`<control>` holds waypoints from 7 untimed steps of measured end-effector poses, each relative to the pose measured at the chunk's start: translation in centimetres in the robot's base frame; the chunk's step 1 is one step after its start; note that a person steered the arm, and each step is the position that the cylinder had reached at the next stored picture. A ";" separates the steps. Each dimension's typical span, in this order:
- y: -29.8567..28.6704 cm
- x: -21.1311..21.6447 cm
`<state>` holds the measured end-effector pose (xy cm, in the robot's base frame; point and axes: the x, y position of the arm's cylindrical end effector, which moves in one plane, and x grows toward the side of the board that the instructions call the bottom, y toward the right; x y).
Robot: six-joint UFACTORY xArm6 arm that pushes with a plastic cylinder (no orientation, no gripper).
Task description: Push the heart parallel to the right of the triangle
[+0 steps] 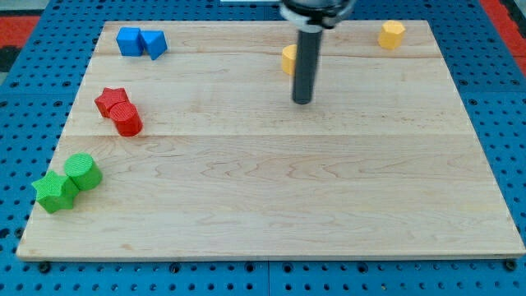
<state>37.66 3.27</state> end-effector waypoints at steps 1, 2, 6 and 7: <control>0.5 -3.0; 3.9 -5.6; 9.3 -5.6; 10.2 -3.0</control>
<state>34.70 13.43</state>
